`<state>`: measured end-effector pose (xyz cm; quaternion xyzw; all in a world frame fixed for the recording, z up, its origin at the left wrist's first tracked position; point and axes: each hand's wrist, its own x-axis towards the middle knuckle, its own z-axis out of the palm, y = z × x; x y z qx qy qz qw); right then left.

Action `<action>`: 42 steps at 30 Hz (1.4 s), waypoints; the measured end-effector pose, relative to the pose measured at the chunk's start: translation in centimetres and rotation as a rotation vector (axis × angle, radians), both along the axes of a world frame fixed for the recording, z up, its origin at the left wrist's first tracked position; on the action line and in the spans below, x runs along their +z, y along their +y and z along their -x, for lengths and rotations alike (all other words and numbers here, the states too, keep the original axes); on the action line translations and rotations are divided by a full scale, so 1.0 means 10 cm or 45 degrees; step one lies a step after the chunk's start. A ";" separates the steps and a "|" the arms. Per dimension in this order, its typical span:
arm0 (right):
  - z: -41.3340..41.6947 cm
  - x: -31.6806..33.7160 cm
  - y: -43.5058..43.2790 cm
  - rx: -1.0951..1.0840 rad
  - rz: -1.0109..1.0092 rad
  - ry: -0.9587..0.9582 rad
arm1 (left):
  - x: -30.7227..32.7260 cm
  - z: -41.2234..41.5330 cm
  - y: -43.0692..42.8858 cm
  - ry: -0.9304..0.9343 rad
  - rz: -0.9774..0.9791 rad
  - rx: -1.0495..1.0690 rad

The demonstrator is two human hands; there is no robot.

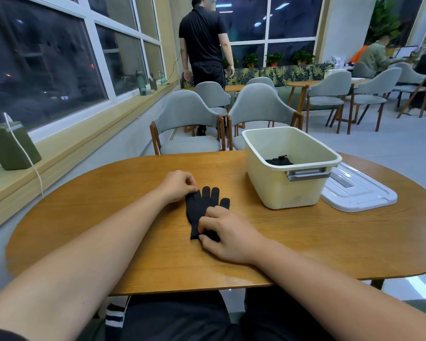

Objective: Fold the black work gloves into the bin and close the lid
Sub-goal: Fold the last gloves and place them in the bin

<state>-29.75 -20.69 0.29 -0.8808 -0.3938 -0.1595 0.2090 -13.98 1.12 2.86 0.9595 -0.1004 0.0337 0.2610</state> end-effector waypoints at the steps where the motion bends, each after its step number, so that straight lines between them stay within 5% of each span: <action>1: 0.00 0.00 0.00 0.000 0.004 -0.005 | 0.00 -0.01 -0.01 -0.032 0.003 0.007; 42: -0.01 0.00 0.00 0.017 0.012 -0.035 | -0.06 -0.11 -0.30 0.021 0.010 0.104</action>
